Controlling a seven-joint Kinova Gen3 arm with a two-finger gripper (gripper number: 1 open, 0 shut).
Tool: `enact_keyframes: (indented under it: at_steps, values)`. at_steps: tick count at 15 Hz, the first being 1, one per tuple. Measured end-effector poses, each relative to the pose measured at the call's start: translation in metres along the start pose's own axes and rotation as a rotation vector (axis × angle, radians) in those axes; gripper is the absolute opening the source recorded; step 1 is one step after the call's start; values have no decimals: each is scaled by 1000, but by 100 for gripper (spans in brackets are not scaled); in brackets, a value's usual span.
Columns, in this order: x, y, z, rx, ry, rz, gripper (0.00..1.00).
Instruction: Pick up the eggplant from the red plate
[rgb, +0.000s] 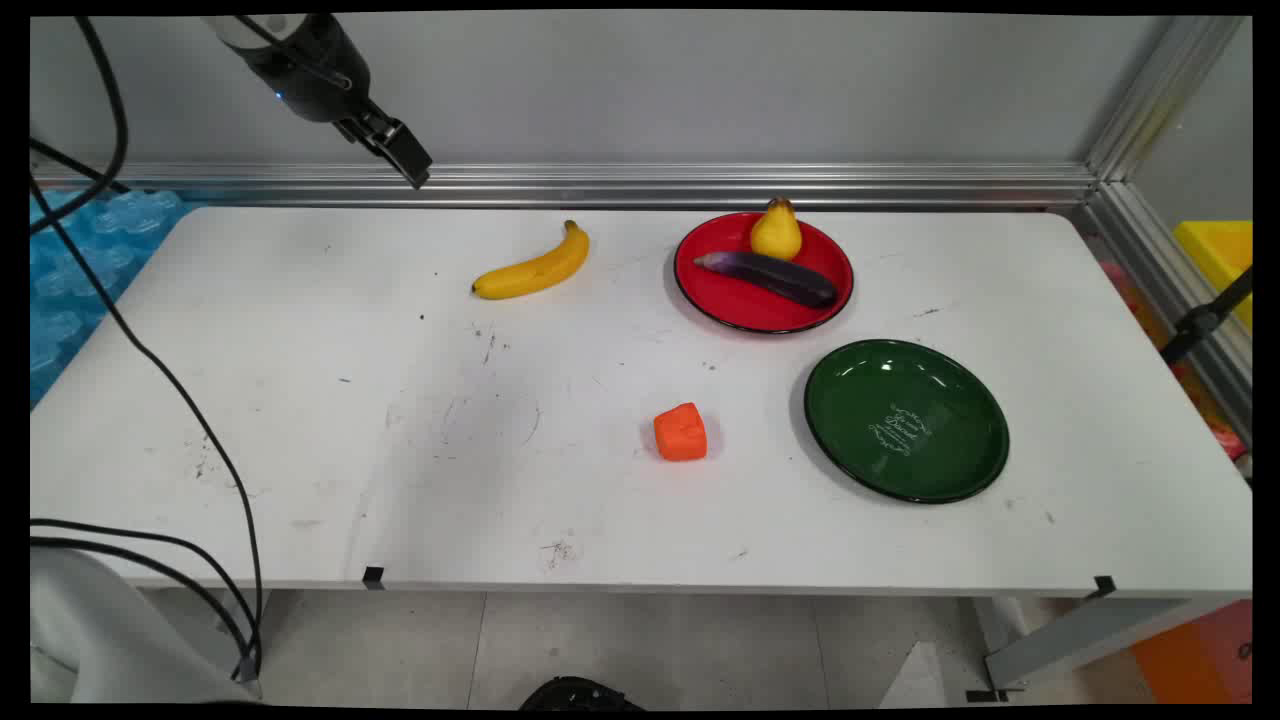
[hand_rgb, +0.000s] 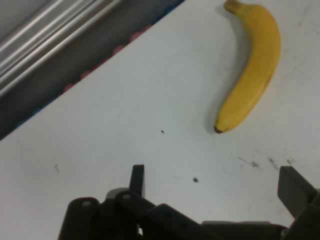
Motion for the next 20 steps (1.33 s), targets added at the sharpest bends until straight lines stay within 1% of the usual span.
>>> enact_keyframes:
  at_steps: [3, 6, 9, 12, 14, 18, 20]
  values:
    - [11, 9, 4, -38, 22, 17, 100]
    - [36, 30, 12, -97, 67, 72, 100]
    - [69, 60, 26, -162, 109, 190, 100]
    - [90, 80, 38, -202, 135, 281, 100]
    - [114, 100, 53, -238, 164, 367, 100]
    - [146, 127, 82, -280, 195, 495, 100]
    - [163, 142, 103, -303, 210, 574, 100]
